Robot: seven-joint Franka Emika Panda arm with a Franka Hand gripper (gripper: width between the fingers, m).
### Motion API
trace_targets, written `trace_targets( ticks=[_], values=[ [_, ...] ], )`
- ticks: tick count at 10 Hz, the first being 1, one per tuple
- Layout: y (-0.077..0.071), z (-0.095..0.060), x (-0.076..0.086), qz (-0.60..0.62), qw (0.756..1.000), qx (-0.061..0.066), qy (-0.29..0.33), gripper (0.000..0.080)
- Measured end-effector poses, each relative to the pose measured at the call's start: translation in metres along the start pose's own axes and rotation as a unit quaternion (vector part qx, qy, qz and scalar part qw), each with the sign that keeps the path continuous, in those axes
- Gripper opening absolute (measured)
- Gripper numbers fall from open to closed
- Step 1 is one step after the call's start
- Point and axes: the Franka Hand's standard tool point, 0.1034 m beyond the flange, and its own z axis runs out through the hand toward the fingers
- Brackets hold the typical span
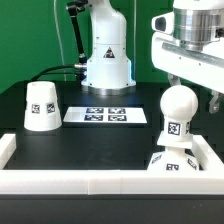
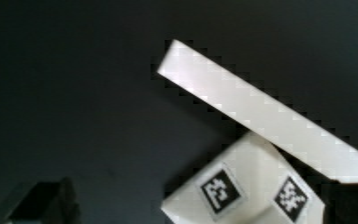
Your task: Assemble lamp
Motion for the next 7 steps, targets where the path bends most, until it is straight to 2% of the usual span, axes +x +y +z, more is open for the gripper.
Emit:
trace_targets(
  ticks=[2,4,7],
  values=[
    [0.011,0.006,0.003,-0.001,1.000,0.000,0.002,0.0699],
    [0.022,0.014,0.007,-0.009,1.000,-0.010,0.000,0.0699],
    [0.020,0.013,0.006,-0.010,1.000,-0.009,0.000,0.0699]
  ],
)
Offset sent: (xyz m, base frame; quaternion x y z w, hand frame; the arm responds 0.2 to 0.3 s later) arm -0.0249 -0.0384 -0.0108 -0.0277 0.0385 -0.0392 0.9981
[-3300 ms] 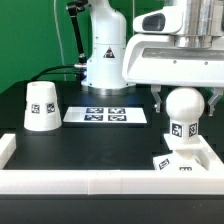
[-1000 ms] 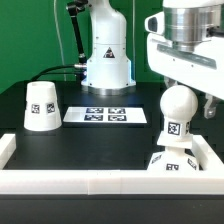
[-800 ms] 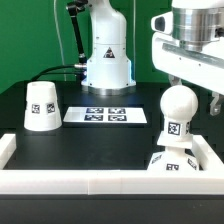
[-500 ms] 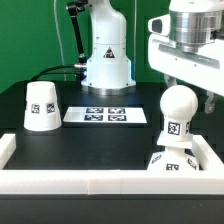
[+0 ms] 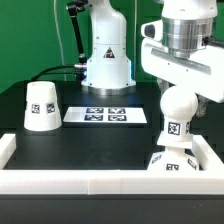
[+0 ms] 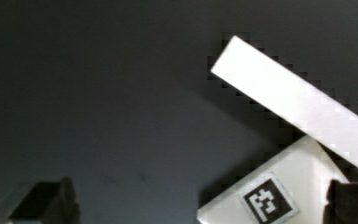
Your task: Assemble lamp
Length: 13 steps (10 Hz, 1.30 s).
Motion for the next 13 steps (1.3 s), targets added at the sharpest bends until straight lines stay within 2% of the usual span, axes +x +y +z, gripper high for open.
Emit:
trace_targets(
  ticks=[2,3,5,7,8,12,13],
  values=[
    [0.003,0.000,0.006,-0.007,1.000,0.000,0.001,0.0699],
    [0.009,-0.001,0.011,-0.061,0.998,-0.009,0.007,0.0699],
    [0.033,0.001,0.018,-0.172,0.984,-0.031,0.024,0.0699],
    [0.055,0.004,0.035,-0.231,0.972,-0.022,0.030,0.0699],
    [0.067,0.004,0.045,-0.226,0.974,-0.020,0.028,0.0699],
    [0.077,0.003,0.065,-0.238,0.971,-0.023,0.029,0.0699],
    [0.083,0.001,0.071,-0.280,0.959,-0.021,0.035,0.0699]
  ],
)
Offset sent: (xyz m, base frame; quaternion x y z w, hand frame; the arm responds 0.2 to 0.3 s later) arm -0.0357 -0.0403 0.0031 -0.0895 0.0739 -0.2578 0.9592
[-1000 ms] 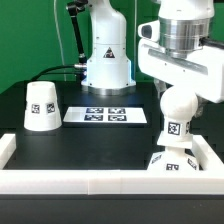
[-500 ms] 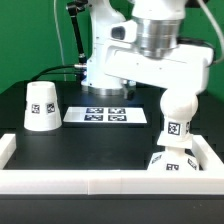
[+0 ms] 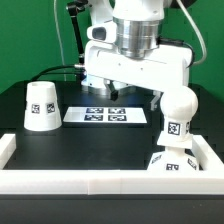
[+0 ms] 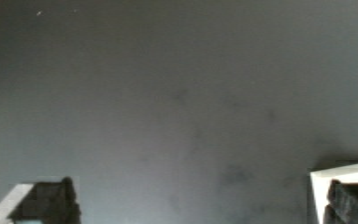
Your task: Assemble lamp
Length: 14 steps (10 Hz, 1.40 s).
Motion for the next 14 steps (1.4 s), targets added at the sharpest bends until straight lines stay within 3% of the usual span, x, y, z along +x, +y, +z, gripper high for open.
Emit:
trace_targets(
  ticks=[3,5,11,13,14],
  values=[
    [0.046,-0.001,-0.011,-0.086,0.996,0.009,0.025,0.0699],
    [0.080,0.000,-0.008,-0.128,0.991,0.009,0.034,0.0699],
    [0.114,0.002,0.000,-0.147,0.989,0.006,0.032,0.0699],
    [0.120,-0.009,-0.017,-0.150,0.988,0.018,0.035,0.0699],
    [0.130,-0.009,-0.024,-0.152,0.987,0.022,0.036,0.0699]
  ],
)
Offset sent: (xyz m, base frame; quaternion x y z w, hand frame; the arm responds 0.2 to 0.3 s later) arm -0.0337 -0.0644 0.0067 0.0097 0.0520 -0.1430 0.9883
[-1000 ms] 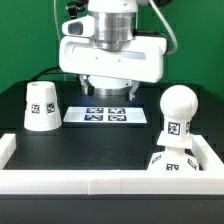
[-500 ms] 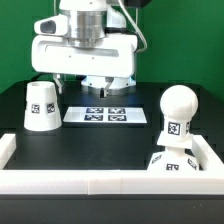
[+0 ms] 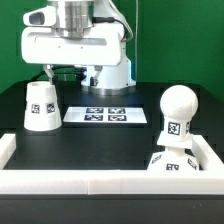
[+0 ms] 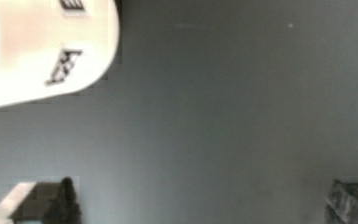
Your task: Assemble lamp
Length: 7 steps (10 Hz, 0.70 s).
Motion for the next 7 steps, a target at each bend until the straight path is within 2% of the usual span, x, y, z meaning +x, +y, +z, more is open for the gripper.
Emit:
trace_targets(
  ticks=[2,4,7],
  values=[
    [0.019,0.000,-0.018,0.004,1.000,0.006,-0.001,0.0699],
    [0.039,0.011,-0.027,-0.004,1.000,0.008,-0.005,0.0699],
    [0.041,0.014,-0.028,-0.002,1.000,0.006,-0.008,0.0699]
  ],
)
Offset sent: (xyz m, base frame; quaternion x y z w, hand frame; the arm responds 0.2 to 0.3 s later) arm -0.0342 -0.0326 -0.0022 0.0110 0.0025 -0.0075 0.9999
